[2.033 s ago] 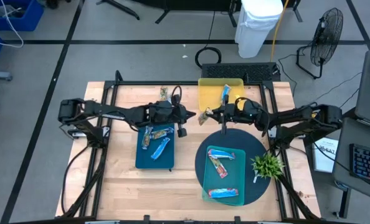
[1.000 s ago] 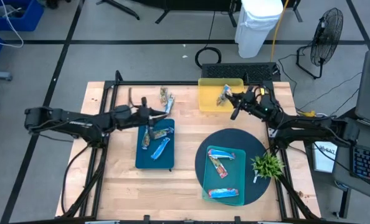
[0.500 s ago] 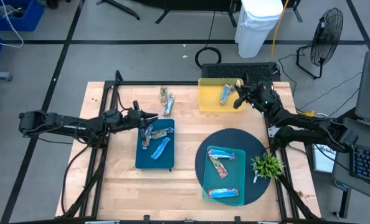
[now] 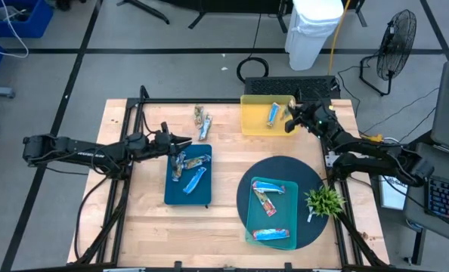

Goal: Pick and place Granola Bars by type
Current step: Put the yellow granola bar into the yellow bin

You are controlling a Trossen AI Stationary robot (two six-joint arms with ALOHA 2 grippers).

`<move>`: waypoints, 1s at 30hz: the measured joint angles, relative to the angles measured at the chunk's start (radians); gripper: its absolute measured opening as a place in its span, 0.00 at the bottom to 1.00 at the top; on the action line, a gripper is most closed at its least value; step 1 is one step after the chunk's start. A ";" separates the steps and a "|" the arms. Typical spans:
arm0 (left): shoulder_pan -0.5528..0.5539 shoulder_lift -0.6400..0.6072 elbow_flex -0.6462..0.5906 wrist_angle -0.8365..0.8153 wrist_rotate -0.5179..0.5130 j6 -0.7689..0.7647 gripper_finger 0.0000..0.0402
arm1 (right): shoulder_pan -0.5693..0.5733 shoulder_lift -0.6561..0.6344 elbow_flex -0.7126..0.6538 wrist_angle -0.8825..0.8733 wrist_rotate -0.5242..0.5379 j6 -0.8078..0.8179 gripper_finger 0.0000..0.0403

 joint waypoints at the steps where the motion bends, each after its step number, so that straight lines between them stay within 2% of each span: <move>1: 0.000 0.000 0.000 -0.002 0.000 -0.001 0.17 | 0.000 0.000 0.000 -0.010 0.000 0.000 0.02; 30: 0.000 0.000 0.000 -0.028 -0.005 -0.017 0.17 | 0.001 0.000 0.000 -0.233 -0.002 0.027 0.03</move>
